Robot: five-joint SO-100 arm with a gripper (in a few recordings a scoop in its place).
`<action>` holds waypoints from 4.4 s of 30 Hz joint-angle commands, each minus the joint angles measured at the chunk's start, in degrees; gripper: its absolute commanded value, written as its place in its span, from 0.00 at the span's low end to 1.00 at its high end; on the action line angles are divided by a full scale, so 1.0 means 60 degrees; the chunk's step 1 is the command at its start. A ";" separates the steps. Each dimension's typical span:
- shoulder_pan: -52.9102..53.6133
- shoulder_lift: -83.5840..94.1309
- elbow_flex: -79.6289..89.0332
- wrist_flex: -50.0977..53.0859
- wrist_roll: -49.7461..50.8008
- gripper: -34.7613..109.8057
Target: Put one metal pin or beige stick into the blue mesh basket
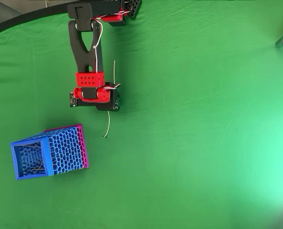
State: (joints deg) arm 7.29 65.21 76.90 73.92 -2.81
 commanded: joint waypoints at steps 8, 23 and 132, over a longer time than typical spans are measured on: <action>0.0366 -0.0220 -0.0791 0.0059 0.0000 0.38; 0.0308 -0.0322 -0.0806 0.0059 -0.0205 0.34; 0.2285 0.5347 -0.1655 -0.2036 -0.1772 0.24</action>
State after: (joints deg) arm 19.95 95.62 71.46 65.48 -12.39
